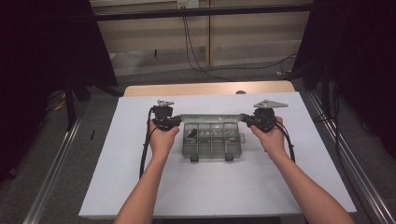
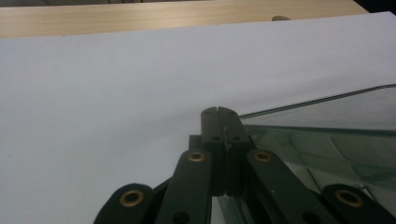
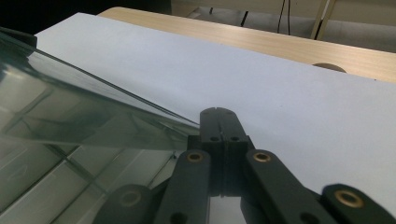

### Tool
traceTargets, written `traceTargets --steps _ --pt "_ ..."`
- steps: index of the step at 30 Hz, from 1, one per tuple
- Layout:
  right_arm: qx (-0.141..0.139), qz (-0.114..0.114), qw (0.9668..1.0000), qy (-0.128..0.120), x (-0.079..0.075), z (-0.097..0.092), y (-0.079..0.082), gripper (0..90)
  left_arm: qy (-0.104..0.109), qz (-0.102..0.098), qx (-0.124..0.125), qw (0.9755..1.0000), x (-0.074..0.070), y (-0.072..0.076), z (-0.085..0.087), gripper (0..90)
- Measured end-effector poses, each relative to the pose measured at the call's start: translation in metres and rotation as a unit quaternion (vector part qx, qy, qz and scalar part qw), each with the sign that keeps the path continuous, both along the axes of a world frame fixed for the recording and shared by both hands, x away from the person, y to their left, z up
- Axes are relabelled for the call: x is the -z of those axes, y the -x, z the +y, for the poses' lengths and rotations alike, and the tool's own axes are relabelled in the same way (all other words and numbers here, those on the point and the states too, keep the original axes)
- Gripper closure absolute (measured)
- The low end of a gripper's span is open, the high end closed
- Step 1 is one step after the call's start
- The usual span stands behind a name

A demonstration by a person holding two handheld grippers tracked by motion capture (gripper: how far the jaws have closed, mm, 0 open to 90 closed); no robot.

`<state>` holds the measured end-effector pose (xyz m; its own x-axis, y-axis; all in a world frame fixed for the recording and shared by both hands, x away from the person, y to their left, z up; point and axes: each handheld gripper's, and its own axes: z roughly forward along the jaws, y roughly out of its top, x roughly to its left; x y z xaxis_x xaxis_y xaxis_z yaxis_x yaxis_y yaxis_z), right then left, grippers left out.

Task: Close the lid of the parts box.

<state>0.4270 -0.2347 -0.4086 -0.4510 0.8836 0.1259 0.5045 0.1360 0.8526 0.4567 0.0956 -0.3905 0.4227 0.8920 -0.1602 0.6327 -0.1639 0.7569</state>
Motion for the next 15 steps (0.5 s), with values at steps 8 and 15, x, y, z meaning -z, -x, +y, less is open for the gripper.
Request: traceTargets --steps 8,15 --pt "0.001 -0.002 1.0000 0.001 0.0005 0.0001 0.0011 90.0 -0.001 -0.002 -0.001 1.0000 0.0005 0.0016 -0.0002 90.0" --pt "0.001 -0.001 1.0000 0.001 0.0011 0.0002 0.0025 90.0 -0.003 -0.003 0.000 1.0000 0.0008 0.0030 -0.0001 90.0"
